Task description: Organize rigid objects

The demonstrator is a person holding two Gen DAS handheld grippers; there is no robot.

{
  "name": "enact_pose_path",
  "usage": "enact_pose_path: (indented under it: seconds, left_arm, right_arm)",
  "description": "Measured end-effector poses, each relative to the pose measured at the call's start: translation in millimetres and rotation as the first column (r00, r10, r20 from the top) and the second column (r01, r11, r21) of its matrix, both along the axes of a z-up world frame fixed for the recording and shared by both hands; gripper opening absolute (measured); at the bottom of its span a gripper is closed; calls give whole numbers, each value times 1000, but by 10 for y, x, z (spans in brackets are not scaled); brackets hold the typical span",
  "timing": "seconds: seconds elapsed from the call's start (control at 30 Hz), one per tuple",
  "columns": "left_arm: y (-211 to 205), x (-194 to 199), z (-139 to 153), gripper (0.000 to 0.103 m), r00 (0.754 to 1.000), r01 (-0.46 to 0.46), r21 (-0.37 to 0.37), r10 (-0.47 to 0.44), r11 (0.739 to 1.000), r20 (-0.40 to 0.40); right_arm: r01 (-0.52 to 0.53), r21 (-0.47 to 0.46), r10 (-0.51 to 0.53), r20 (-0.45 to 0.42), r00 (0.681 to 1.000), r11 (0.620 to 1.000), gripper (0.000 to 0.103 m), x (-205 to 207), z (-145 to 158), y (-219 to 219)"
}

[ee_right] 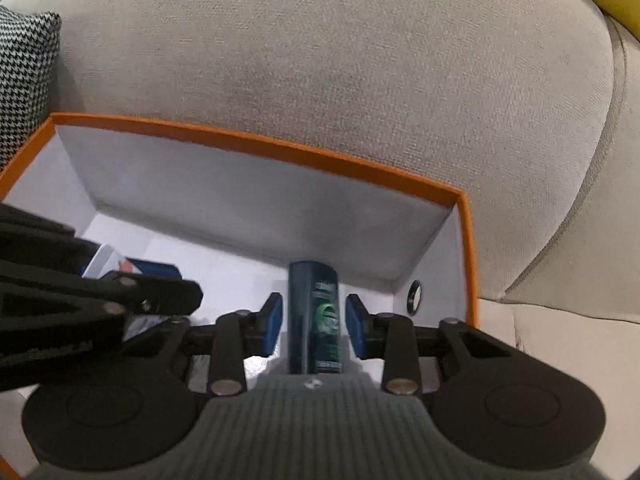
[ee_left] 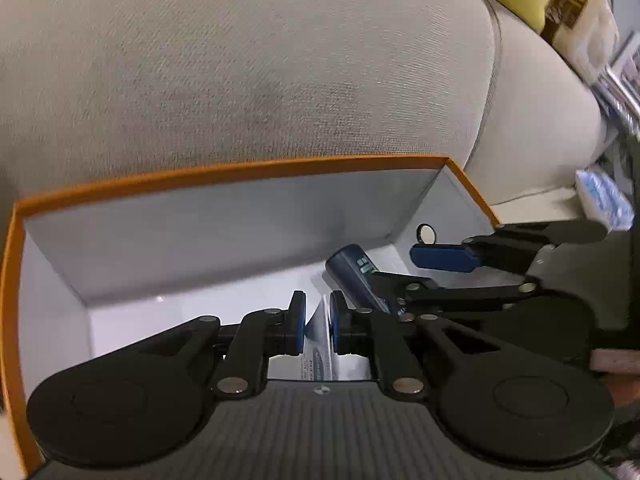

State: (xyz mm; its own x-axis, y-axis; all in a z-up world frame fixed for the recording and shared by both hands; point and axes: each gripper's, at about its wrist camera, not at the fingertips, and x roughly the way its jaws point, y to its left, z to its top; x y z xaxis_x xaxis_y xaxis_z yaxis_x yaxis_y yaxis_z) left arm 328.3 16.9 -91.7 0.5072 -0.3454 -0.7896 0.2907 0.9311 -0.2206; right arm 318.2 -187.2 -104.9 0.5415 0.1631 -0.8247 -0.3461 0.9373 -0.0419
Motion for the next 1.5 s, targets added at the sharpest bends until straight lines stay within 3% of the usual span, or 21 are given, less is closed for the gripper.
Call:
enact_pose_path:
  seconds: [0.1,0.23,0.33,0.5,0.63,0.67,0.87,1.03,1.13,1.2,1.27,1.3,1.37,1.5]
  left_arm:
    - [-62,-30,54,13,998,37,57,-39,998,47]
    - [-218,-198,111,13,980,123,183,-149,975,133]
    - [-337,-255,90,13,971,163,238,-198,958,131]
    - [-343,-329,119,22,979,184,163,-195,969,51]
    - [-250,-358,105,64,984,172,81,-167,982,-59]
    - [-224,-333,102,68,985,165,65,-160,984,-66]
    - [-138,-306,92,72,984,65,-26,-68,998,-164]
    - [-20,-245,-37,70,947,-90,-108,51,990,-317]
    - [-36,-208,-135,67,919,-136,-74,98,988,-383]
    - [-60,-199,-197,67,907,-142,-41,113,989,-406]
    - [-100,-172,-246,64,902,-130,-26,107,991,-419]
    - [-131,-147,-272,61,900,-123,-19,104,992,-423]
    - [-185,-96,-329,43,898,-108,-1,97,994,-429]
    - [-231,4,-398,28,895,-95,16,92,995,-437]
  right_arm:
    - [3,25,-3,11,1000,1000,39,-44,100,-35]
    - [35,41,-39,92,995,999,52,-107,384,-238]
    - [56,47,-61,108,992,997,55,-204,498,-368]
    - [39,50,-42,73,996,998,54,-350,497,-440]
    - [33,52,-37,80,996,998,54,-458,506,-448]
    - [34,57,-39,79,996,998,54,-467,512,-456]
    - [34,91,-41,78,996,995,54,-544,525,-535]
    - [32,94,-41,92,995,995,55,-585,559,-528]
    - [2,99,-11,90,996,995,47,-578,543,-516]
    - [-31,95,22,90,996,995,36,-593,524,-478]
    - [-63,86,56,85,995,994,32,-582,488,-426]
    - [-81,85,75,78,994,993,29,-573,478,-404]
    - [-114,87,109,53,993,990,26,-545,453,-374]
    - [-196,94,197,-4,980,976,19,-460,352,-287]
